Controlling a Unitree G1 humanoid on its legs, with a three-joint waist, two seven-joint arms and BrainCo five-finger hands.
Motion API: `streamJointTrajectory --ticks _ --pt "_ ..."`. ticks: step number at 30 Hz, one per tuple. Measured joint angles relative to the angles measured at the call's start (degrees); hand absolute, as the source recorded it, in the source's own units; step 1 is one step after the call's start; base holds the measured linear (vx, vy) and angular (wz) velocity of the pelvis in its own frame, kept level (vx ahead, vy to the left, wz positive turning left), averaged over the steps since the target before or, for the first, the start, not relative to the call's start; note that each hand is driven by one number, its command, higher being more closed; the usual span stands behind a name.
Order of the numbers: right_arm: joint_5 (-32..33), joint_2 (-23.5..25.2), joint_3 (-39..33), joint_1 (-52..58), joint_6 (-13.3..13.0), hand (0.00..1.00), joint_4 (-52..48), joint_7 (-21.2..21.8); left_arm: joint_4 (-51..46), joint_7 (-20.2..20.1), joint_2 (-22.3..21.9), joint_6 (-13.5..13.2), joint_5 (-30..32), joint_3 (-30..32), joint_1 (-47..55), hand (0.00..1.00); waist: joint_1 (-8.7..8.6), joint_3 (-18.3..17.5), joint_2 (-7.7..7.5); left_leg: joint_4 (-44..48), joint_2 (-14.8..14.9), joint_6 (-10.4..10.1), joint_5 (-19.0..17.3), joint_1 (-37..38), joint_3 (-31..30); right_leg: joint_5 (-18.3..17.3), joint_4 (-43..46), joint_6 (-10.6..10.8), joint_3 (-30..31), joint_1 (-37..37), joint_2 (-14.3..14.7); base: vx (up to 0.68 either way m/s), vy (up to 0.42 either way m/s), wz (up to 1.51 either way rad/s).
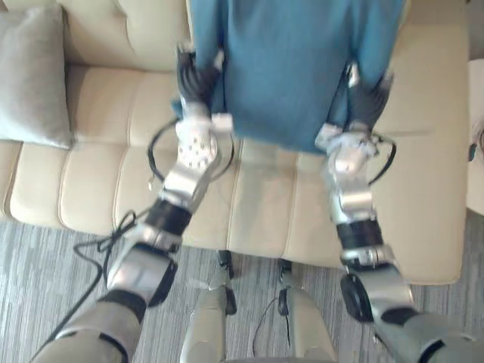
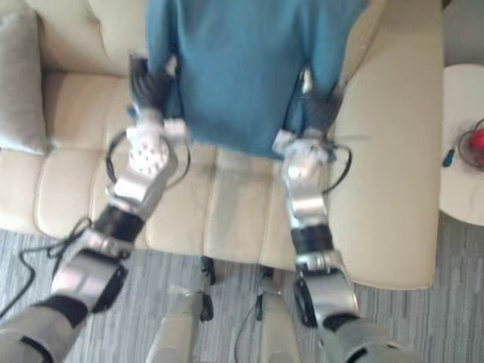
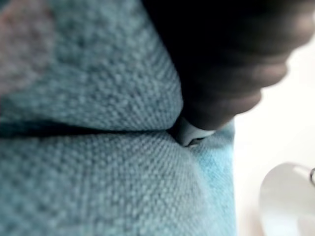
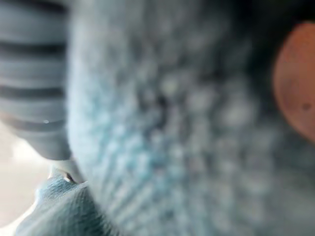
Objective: Pick up cushions and gather them together orderly.
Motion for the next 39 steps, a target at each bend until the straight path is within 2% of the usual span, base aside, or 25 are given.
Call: streamJointTrajectory --ticks 3,6,10,13,20,22,27,32,35,36,39 --pt "0.6 -2.7 -3.2 -10.4 0.7 0.00 9.8 -0.4 8.7 0.2 -1.2 0.1 0.0 2.1 -10.6 0.00 -0.04 1.5 1.17 -2.1 -0.1 -0.7 2.5 -3.1 -2.2 0.1 0.9 -0.2 -1.7 -3.5 0.0 0.00 -0.004 0.22" --pt "5.6 -3.3 -4.4 -15.0 3.4 0.00 15.4 2.3 14.6 -1.3 -2.4 1.7 -0.6 5.6 -14.4 0.00 -0.03 4.2 1.32 -2.8 0.1 -1.4 3.3 -3.3 -2.6 0.0 1.4 -0.2 -2.2 -4.0 0.0 0.03 -0.002 0.12" --pt "11.1 -3.3 -5.3 -15.8 4.0 0.00 19.3 5.6 21.0 -4.5 -4.6 3.6 -2.8 10.1 -14.2 0.00 -0.12 4.7 1.49 -2.8 0.2 -2.0 3.7 -6.1 -2.9 -0.5 3.3 -0.3 -2.8 -7.3 0.0 0.05 0.001 0.08" --pt "14.3 -3.2 -6.0 -15.9 4.4 0.00 20.4 7.3 22.3 -6.4 -5.7 3.7 -2.9 11.9 -13.0 0.00 -0.23 7.0 1.49 -2.8 0.3 -2.0 3.7 -6.2 -3.2 -1.1 3.9 -0.6 -3.0 -7.5 -0.1 0.02 0.004 0.04" --pt "15.1 -2.9 -7.0 -13.8 4.7 0.00 22.0 10.1 22.3 -9.2 -9.2 4.3 -4.0 14.0 -3.4 0.00 -0.83 8.0 1.41 -2.7 0.4 -2.0 3.7 -6.6 -4.3 -2.9 7.1 -0.9 -4.2 -8.6 -0.3 0.02 0.000 0.11" --pt "16.1 -2.9 -7.3 -10.6 4.2 0.00 21.6 11.4 22.0 -10.8 -8.2 4.0 -4.2 14.0 -1.0 0.00 -0.72 8.0 1.39 -2.6 0.4 -2.0 3.7 -5.6 -4.7 -4.3 9.8 -1.1 -4.3 -8.5 -0.5 0.01 -0.028 0.12" --pt "16.1 -3.9 -7.0 -4.8 3.1 0.00 20.0 15.4 20.9 -14.0 -3.4 3.4 -4.4 14.7 2.2 0.00 -0.75 8.0 1.34 -2.6 0.6 -2.0 3.6 -4.9 -4.0 -4.3 10.1 -1.1 -3.8 -8.3 -0.4 0.00 -0.017 -0.05" --pt "16.5 -5.3 -6.9 6.7 2.7 0.00 11.7 17.6 18.1 -15.9 -0.1 3.2 -5.0 15.2 8.2 0.00 -0.79 8.0 0.94 -2.1 0.9 -1.9 3.3 -1.6 -3.9 -4.3 10.1 -1.1 -3.7 -4.7 -0.1 0.01 -0.013 -0.01" --pt "15.9 -5.7 -6.4 16.5 1.8 0.00 2.2 19.3 11.2 -16.6 1.7 2.2 -4.9 15.1 16.4 0.00 -0.72 7.9 0.30 1.4 1.1 -1.5 0.5 0.9 -3.3 -4.7 9.6 -1.1 -3.3 -0.7 0.0 0.01 -0.038 -0.09" --pt "15.5 -5.5 -5.8 21.2 1.6 0.00 -1.1 19.9 8.2 -17.3 1.7 2.1 -4.8 14.9 20.6 0.00 -0.46 7.7 -0.33 2.2 1.2 -1.3 -0.5 2.5 -2.6 -5.2 9.7 -1.1 -2.8 0.9 -0.1 0.02 -0.041 -0.15" --pt "12.8 -3.8 -4.8 34.1 0.6 0.00 -7.3 22.2 2.4 -18.8 0.0 0.9 -3.8 13.2 32.5 0.00 -0.10 6.9 -1.57 4.6 1.4 -1.5 -3.7 6.1 -2.2 -6.8 9.7 -1.1 -2.6 5.4 -0.1 0.04 -0.038 -0.07"
